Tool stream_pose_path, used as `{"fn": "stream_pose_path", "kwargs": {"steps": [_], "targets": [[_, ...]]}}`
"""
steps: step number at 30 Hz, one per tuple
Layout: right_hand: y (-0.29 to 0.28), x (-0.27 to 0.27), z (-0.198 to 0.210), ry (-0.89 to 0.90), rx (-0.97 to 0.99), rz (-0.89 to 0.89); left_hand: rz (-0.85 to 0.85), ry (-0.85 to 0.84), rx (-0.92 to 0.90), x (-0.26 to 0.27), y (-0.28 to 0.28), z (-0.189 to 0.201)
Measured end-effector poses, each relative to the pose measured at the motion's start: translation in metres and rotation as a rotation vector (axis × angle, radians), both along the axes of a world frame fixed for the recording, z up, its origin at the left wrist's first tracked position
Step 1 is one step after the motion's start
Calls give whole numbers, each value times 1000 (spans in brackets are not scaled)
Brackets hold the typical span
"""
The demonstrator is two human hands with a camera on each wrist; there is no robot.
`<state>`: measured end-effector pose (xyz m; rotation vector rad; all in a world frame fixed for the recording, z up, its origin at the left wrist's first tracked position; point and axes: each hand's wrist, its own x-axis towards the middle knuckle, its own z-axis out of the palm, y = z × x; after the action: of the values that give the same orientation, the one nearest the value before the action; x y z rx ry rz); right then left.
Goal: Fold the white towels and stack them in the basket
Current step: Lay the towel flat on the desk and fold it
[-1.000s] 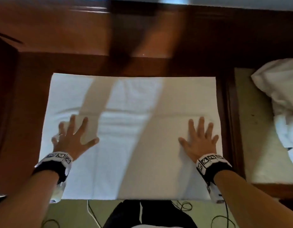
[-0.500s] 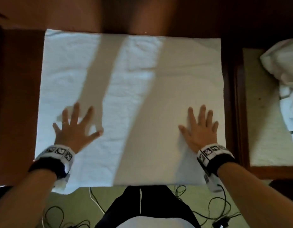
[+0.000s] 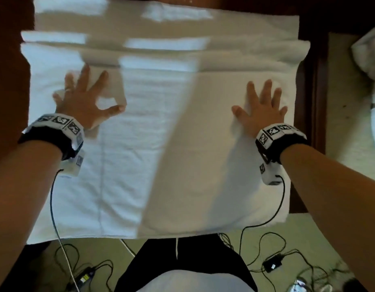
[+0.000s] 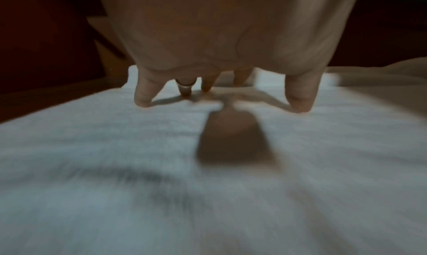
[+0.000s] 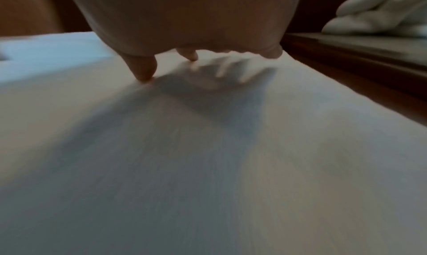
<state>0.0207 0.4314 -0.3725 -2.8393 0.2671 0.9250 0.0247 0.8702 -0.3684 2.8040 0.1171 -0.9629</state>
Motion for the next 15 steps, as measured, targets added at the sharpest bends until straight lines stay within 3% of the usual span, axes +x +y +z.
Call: {"fn": "stream_pose_path", "kwargs": {"steps": [3, 8, 15], "targets": [[7, -39, 12, -5, 0, -5, 28, -6, -24, -43, -5, 8], [2, -135, 18, 147, 30, 72, 0, 71, 33, -143, -5, 6], [-4, -71, -1, 39, -11, 115, 0, -1, 116, -90, -3, -9]]}}
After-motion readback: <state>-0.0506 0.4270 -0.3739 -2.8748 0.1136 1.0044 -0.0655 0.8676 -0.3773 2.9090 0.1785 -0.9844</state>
